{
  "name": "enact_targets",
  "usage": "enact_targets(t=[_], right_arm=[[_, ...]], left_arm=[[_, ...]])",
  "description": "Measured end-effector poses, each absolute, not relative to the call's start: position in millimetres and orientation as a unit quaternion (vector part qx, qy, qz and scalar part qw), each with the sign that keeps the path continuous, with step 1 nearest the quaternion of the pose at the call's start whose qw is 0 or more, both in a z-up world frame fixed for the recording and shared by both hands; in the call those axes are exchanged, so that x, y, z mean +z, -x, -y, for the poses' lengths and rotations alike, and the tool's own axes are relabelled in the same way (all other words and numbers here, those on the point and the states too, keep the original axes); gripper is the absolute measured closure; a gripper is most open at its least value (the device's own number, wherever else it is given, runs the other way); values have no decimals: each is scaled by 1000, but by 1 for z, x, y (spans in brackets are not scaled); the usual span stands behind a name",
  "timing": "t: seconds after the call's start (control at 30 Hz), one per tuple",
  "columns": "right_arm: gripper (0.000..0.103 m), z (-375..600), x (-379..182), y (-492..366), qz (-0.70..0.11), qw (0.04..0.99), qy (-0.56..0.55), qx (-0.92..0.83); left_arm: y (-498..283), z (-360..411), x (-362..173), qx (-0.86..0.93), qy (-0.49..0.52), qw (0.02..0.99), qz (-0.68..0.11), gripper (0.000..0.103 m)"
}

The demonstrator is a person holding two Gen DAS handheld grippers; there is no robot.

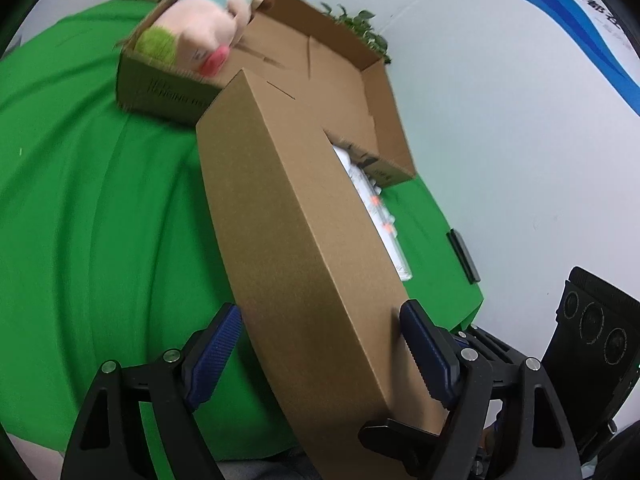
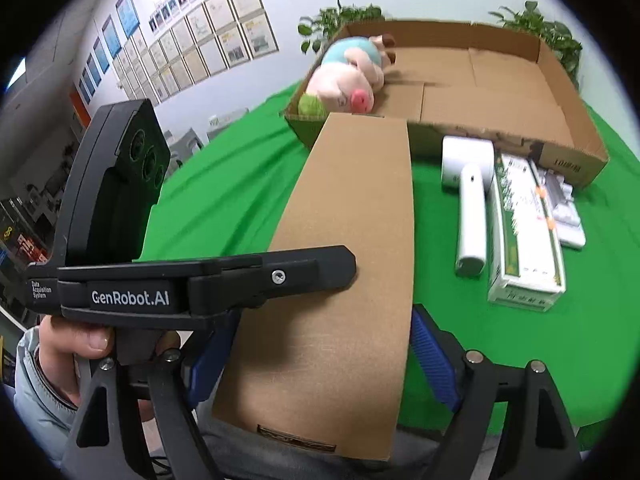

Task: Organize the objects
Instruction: 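Carry the brown box into the tray beside the plush pig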

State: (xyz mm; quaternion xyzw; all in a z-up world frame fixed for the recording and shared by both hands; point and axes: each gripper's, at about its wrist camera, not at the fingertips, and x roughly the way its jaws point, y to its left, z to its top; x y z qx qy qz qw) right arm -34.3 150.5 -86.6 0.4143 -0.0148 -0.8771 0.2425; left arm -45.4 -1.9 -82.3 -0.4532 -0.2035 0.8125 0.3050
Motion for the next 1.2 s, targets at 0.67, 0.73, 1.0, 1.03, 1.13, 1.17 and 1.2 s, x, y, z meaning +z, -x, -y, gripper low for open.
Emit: enact_targets(t=[0.67,0.73,1.0,1.03,1.13,1.17,1.2], right_arm=[[19,-193,27,96,34,200,-242,-949],[19,-197,27,106,36,196,-244,-949],[20,-198,25,135,37,192,-255,-947],[20,-197,24,141,36,194,-259,-946],[21,-194,19,157,37,194,-270,-942],[24,-193,17,161,38,194,-274,-941],[84,-193,16,166,36,184,-275,-943]], left_arm=[[157,-45,46,821,386,384,172,24],[171,-48,42,815,392,388,177,24],[227,-52,22,791,423,391,205,18],[235,-51,16,786,431,389,212,17],[260,-45,-2,774,448,378,238,14],[267,-41,-7,778,455,358,242,7],[277,-35,-15,775,465,344,255,9]])
